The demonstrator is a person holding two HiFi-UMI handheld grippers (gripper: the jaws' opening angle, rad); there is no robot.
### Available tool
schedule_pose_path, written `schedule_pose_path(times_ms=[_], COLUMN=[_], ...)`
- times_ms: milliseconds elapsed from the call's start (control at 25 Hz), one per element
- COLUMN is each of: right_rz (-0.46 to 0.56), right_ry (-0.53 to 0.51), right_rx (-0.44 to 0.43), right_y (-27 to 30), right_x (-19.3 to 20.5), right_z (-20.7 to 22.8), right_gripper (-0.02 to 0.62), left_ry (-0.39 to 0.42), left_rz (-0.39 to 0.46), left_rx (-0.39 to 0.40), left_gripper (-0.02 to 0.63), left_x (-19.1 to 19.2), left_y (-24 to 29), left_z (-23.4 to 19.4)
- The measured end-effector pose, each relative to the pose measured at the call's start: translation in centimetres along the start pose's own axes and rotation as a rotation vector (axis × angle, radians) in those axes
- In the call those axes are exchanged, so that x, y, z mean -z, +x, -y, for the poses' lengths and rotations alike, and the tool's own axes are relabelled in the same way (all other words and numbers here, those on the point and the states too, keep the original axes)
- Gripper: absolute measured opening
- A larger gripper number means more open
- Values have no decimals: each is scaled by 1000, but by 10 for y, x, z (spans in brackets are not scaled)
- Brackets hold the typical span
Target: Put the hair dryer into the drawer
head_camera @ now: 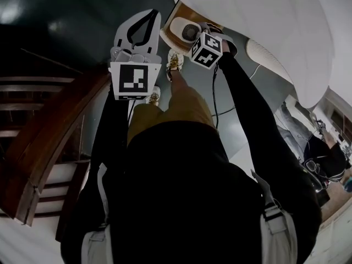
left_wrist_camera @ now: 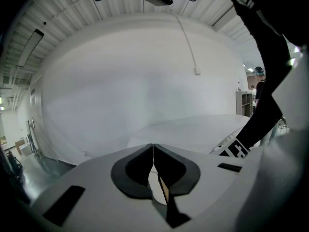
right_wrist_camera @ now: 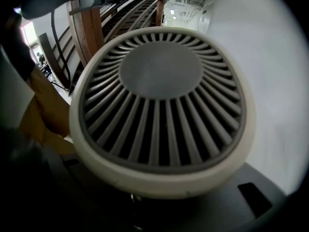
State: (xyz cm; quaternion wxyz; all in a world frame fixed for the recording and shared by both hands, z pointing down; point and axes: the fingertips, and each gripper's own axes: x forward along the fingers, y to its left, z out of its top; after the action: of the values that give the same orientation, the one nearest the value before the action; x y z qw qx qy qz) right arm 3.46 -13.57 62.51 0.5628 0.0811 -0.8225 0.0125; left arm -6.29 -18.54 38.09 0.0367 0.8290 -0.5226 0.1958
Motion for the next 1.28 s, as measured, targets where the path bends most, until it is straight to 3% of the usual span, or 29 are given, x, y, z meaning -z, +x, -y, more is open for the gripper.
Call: schedule_pose_path(times_ms=[440,720,960,1280], right_rz=[-62,-87,-126,-156], right_ry=[-269,-359,-496,-542], right_rx=[6,15,30,20], right_y=[38,61,78,93], right_x=[19,23,36,48], right_z=[-2,-5,-4,-1], right_gripper=[204,204,204,204], left_ry=[-15,-30,-56,-68], left_rz=[-77,-110,-128,-178], left_rx=[-42,-60,-72,-94], left_gripper=[17,17,17,17], left_x=[30,48,62,75], left_y=[-14,-24,-29,-38], left_z=[-13,-19,-20,-18])
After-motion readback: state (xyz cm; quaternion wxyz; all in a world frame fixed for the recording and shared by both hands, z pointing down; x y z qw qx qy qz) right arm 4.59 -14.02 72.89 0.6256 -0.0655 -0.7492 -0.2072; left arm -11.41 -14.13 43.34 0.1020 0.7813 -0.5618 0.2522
